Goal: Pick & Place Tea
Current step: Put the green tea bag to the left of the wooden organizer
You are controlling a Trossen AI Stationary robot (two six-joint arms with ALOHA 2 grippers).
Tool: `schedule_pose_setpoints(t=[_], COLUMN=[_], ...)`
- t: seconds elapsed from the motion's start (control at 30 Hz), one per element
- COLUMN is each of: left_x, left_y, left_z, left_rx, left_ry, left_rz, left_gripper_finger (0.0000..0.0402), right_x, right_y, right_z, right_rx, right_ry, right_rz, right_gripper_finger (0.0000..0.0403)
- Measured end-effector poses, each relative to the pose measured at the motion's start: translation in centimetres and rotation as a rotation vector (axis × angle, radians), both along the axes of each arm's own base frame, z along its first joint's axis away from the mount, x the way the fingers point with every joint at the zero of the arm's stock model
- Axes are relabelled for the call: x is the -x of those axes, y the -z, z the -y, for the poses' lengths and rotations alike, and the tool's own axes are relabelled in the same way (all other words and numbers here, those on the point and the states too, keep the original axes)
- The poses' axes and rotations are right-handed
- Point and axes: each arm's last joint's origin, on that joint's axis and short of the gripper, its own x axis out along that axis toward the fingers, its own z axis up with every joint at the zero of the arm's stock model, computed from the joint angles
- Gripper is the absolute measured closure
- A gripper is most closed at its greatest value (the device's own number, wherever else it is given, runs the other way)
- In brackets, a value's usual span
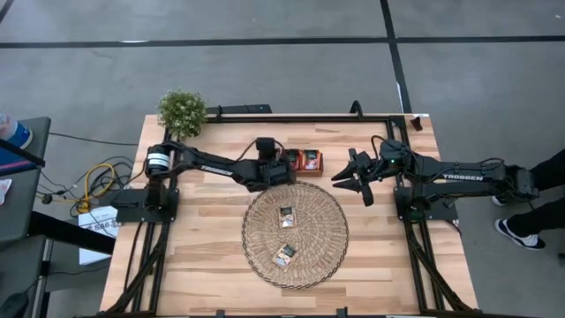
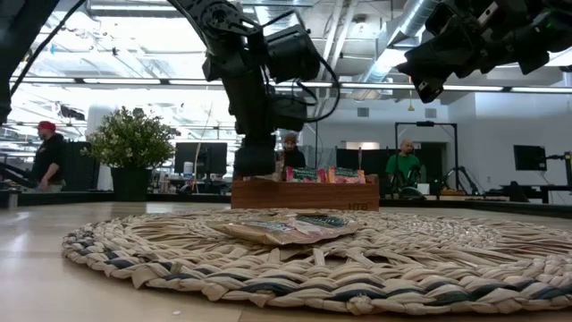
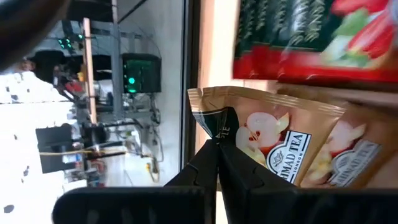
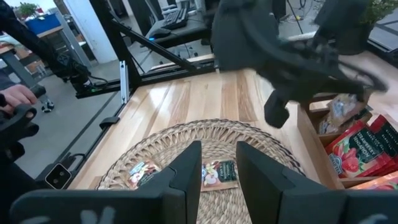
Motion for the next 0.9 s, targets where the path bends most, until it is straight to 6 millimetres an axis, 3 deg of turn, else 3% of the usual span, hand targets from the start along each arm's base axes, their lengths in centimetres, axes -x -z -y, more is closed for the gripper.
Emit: schedule_pose_setpoints(t=[0.9], left_x=[0.16], left_y=[0.70], left_z=[0.58], left_rx=[0.110], left_ry=[-0.024], left_rz=[0.026], left_gripper_finger=[0.0401], right_x=[0.02], right_y=[0.03], right_z=[0.00], right_rx=[-0.001], right_ry=[0.001], right_rz=[-0.004], right_gripper_finger=[0.0310])
